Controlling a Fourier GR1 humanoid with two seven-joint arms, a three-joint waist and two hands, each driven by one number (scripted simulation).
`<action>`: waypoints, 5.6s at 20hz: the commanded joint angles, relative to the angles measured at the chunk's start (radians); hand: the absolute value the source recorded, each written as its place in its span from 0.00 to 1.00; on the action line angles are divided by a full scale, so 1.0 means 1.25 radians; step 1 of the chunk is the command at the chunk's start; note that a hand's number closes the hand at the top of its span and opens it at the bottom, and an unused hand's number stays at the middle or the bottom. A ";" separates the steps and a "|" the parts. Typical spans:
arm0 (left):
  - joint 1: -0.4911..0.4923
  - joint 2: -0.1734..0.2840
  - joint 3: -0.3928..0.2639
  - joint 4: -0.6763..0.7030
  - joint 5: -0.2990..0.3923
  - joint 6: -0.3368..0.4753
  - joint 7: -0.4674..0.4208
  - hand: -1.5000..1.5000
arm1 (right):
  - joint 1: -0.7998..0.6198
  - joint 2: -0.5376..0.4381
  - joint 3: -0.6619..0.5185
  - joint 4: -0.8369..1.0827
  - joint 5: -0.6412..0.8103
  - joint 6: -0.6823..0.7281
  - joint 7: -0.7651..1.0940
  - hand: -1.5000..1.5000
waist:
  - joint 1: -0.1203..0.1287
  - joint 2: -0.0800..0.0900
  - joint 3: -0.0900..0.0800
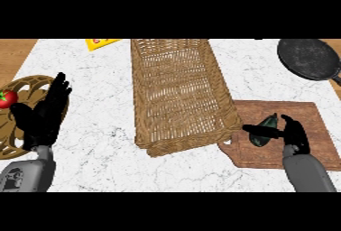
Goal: Pick the eggplant from the cutting board and place it in the basket
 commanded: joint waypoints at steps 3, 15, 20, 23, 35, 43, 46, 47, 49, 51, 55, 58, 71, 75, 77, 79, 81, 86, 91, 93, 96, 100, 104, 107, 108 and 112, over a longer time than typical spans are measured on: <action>-0.031 0.005 0.017 0.047 0.005 -0.010 -0.018 0.50 | 0.016 0.016 0.043 0.018 -0.037 0.112 -0.035 1.00 | -0.001 0.008 0.010; -0.019 -0.009 0.002 -0.002 -0.014 0.010 0.028 0.50 | 0.046 0.083 0.020 0.035 -0.021 0.010 -0.110 1.00 | 0.002 0.007 0.011; -0.042 -0.007 -0.015 0.013 0.005 -0.035 0.011 0.50 | 0.010 0.188 0.326 -0.063 0.050 0.155 -0.326 1.00 | 0.083 0.007 0.012; -0.055 -0.022 -0.040 0.012 0.001 -0.045 0.006 0.50 | -0.005 0.188 0.465 -0.115 0.089 0.214 -0.416 1.00 | 0.137 0.009 0.013; -0.058 -0.023 -0.030 0.039 -0.008 -0.026 0.009 0.50 | 0.123 0.187 0.604 -0.447 -0.019 0.104 -0.602 1.00 | 0.066 0.000 0.013; -0.041 0.027 0.043 0.030 0.024 -0.035 0.012 0.50 | 0.124 0.191 0.916 -0.607 0.146 -0.018 -0.371 1.00 | 0.000 0.000 0.009; -0.012 -0.003 0.012 0.011 0.002 -0.022 -0.007 0.50 | 0.027 0.190 0.860 -0.577 0.070 -0.068 -0.338 1.00 | 0.009 0.004 0.010; -0.032 -0.006 0.012 0.006 -0.003 -0.008 0.009 0.50 | 0.008 0.190 0.869 -0.588 0.081 -0.110 -0.292 1.00 | 0.010 0.002 0.009; -0.012 -0.004 0.016 0.007 0.002 -0.014 0.004 0.50 | 0.012 0.189 0.847 -0.604 0.056 -0.153 -0.295 1.00 | 0.009 0.003 0.009; -0.027 -0.017 -0.004 0.013 -0.021 0.003 0.009 0.50 | -0.059 0.189 0.833 -0.575 0.057 -0.194 -0.262 1.00 | 0.012 0.005 0.009; -0.030 -0.022 -0.007 0.021 -0.012 -0.010 0.003 0.50 | -0.211 0.189 0.789 -0.545 0.064 -0.201 -0.157 1.00 | 0.020 0.007 0.008; -0.065 0.004 0.015 0.007 0.005 -0.020 0.053 0.50 | -0.346 0.191 0.740 -0.522 0.042 -0.229 -0.042 1.00 | 0.019 0.004 0.009; -0.019 -0.045 -0.018 0.019 -0.052 0.022 -0.018 0.50 | -0.721 0.194 0.688 -0.083 -0.124 -0.286 -0.054 1.00 | 0.024 0.009 0.009; -0.028 0.013 0.024 0.002 0.000 -0.045 0.023 0.50 | -0.715 0.194 0.640 0.024 -0.185 -0.263 -0.149 1.00 | 0.024 0.010 0.010; -0.020 -0.021 0.014 0.019 -0.014 -0.017 -0.007 0.50 | -0.734 0.194 0.661 0.059 -0.205 -0.285 -0.167 1.00 | 0.023 0.010 0.009; 0.008 0.006 0.040 0.015 0.018 -0.056 -0.019 0.50 | -0.656 0.194 0.626 0.101 -0.184 -0.236 -0.266 1.00 | 0.014 0.010 0.010; -0.037 -0.019 0.016 0.013 -0.018 -0.013 0.004 0.50 | -0.713 0.194 0.645 0.135 -0.235 -0.265 -0.254 1.00 | 0.019 0.010 0.010; -0.047 0.010 0.040 0.018 0.004 -0.046 0.022 0.50 | -0.733 0.194 0.554 0.230 -0.290 -0.197 -0.352 1.00 | 0.017 0.010 0.010; -0.028 0.002 0.037 -0.016 0.005 -0.044 0.045 0.50 | -0.697 0.194 0.511 0.249 -0.320 -0.178 -0.437 1.00 | 0.014 0.009 0.010; -0.035 -0.009 0.025 0.011 -0.012 -0.032 0.013 0.50 | -0.794 0.096 0.685 0.298 -0.110 -0.131 -0.458 1.00 | 0.011 -0.002 0.004; -0.058 -0.014 0.025 0.016 -0.013 -0.021 0.035 0.50 | -0.815 0.104 0.731 0.306 -0.034 -0.162 -0.511 1.00 | 0.008 0.006 0.009; -0.020 -0.028 0.016 0.007 -0.022 -0.018 0.003 0.50 | -0.850 0.125 0.740 0.356 0.044 -0.190 -0.509 1.00 | 0.011 0.007 0.010; 0.006 -0.050 -0.018 -0.047 -0.047 -0.001 0.033 0.50 | -0.891 0.191 0.675 0.490 0.062 -0.197 -0.551 1.00 | 0.023 0.011 0.010; -0.005 -0.005 0.036 -0.032 0.005 -0.050 0.028 0.50 | -0.900 0.189 0.624 0.486 0.082 -0.182 -0.550 1.00 | 0.014 0.008 0.010; -0.053 -0.003 0.052 0.041 0.001 -0.043 -0.001 0.50 | -0.904 0.193 0.628 0.522 0.077 -0.176 -0.562 1.00 | 0.016 0.012 0.009; -0.037 -0.019 0.036 0.050 -0.024 -0.026 -0.020 0.50 | -0.919 0.186 0.632 0.534 0.076 -0.062 -0.528 1.00 | 0.008 0.009 0.009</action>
